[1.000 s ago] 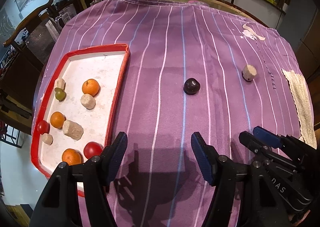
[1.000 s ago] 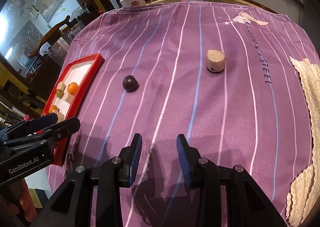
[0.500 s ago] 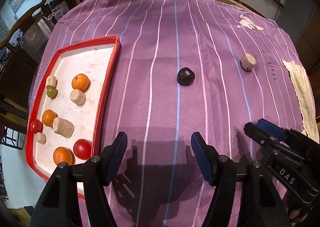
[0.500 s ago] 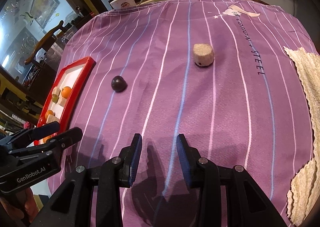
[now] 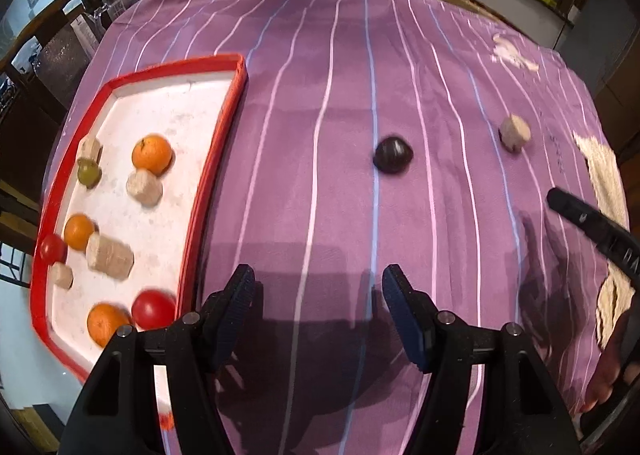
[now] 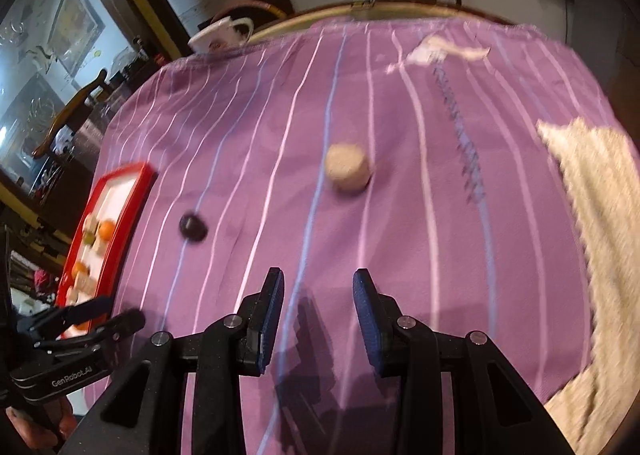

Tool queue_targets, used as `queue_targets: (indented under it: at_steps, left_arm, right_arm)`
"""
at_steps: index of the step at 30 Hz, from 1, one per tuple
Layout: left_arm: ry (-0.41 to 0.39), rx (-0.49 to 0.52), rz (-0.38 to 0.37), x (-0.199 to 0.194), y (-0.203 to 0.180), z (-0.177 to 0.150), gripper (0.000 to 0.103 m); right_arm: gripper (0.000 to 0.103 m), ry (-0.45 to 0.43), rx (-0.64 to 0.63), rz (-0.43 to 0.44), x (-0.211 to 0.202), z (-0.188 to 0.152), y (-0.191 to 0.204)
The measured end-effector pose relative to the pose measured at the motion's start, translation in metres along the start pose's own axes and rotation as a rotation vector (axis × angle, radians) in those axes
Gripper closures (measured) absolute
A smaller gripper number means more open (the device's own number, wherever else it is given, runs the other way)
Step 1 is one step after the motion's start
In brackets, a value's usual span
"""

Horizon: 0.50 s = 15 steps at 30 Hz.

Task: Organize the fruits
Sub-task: 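Grasp the dark plum with the left tool while the right tool grasps the beige cork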

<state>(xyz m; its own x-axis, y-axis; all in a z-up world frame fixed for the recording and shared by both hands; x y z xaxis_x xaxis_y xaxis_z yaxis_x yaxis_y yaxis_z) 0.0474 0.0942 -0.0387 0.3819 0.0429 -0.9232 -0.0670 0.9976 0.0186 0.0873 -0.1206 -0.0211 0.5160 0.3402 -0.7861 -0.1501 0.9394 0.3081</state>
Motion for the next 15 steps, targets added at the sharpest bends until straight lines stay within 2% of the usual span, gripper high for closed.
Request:
queue_targets:
  at_steps: [3, 9, 15]
  left_arm:
    - [-0.028, -0.003, -0.037, 0.002, -0.005, 0.013, 0.037]
    - [-0.086, 0.044, -0.087, 0.009, -0.028, 0.044, 0.037]
    - [-0.105, 0.082, -0.095, 0.026, -0.043, 0.064, 0.033]
  right_arm:
    - [0.062, -0.037, -0.028, -0.018, -0.001, 0.025, -0.002]
    - [0.059, -0.038, -0.070, -0.042, 0.015, 0.057, -0.001]
    - [0.057, -0.003, -0.102, -0.073, 0.039, 0.067, -0.003]
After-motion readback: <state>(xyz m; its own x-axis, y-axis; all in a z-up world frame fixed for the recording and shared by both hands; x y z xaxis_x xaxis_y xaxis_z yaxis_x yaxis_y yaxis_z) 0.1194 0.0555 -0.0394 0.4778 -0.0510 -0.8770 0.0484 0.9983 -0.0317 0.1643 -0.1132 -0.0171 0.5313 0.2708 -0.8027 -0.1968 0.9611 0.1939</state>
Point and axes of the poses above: each gripper's, at about its wrist camera, not at the fingertips, and x roughly the way its jaws point, y to its left, z to its top, the point moved 9 cm from there along x, roughly the way its jaws point, and after that the axes turned 3 degrees about z, right-handed, at the moved point
